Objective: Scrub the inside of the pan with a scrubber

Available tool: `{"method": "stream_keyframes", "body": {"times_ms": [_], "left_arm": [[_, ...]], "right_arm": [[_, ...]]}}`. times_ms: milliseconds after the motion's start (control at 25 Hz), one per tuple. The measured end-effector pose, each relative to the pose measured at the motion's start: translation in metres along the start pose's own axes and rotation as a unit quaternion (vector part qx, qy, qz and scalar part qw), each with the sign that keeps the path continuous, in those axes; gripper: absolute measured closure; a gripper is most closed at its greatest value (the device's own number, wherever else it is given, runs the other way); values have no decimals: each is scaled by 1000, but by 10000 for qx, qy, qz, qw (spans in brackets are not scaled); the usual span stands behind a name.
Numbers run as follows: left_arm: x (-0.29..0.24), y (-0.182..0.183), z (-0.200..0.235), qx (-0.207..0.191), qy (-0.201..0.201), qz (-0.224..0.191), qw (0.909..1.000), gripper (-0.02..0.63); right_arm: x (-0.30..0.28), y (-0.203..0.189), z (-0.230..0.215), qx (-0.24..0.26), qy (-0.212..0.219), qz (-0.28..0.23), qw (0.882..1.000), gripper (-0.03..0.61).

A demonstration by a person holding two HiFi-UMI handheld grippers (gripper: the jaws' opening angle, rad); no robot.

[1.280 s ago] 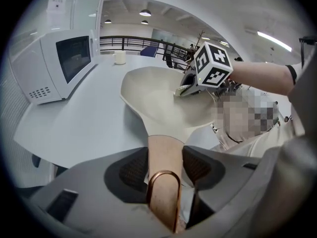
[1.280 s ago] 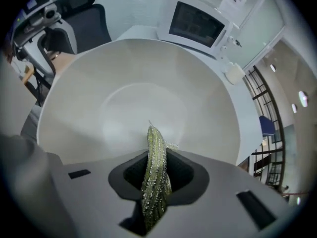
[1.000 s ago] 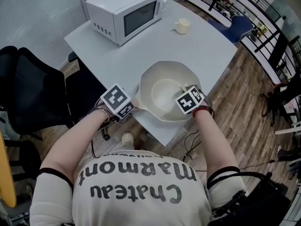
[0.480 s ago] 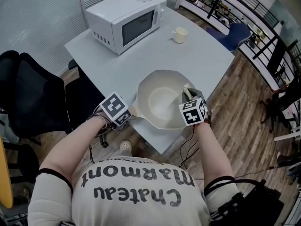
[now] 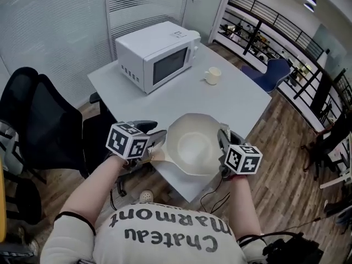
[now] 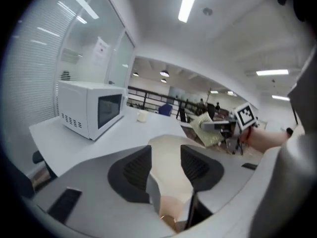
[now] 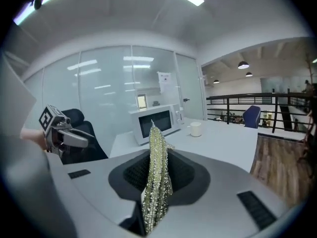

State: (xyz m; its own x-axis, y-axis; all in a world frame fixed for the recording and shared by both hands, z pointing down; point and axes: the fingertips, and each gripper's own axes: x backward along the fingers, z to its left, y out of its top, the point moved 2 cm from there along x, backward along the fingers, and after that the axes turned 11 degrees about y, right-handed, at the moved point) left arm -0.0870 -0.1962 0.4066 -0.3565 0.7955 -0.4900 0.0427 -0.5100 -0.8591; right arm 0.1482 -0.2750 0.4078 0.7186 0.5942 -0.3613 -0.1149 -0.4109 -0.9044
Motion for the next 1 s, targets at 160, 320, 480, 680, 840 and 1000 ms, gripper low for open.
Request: {"method": "stream_keyframes", "body": {"times_ms": [160,320,480,680,840,1000], "left_arm": [[20,7,-10,1018,381,-885,9901,579],[47,-13,-59,1073,-343,-1143,9870,607],[63,-32,-63,948,-60,-1160,9887,607],[81,-18,-53,1231,269,-1466,9811,607],[82,-6,-67,1078,-112,-1591,9813,607],[87,-12,-80,623,-602,-1449,9857,607]], "right_arm": [[11,-13,28,-509,242,-293,9980,518],[24,-30,55,-708,561,-313,9954,518],[33,-21,84,-606,943,-616,9918,518],[62,13,114,84,957,-795,9922,518],[80,21,123,212,706,-965,9926,518],[81,4,139,-214,741,-885,9931,518]]}}
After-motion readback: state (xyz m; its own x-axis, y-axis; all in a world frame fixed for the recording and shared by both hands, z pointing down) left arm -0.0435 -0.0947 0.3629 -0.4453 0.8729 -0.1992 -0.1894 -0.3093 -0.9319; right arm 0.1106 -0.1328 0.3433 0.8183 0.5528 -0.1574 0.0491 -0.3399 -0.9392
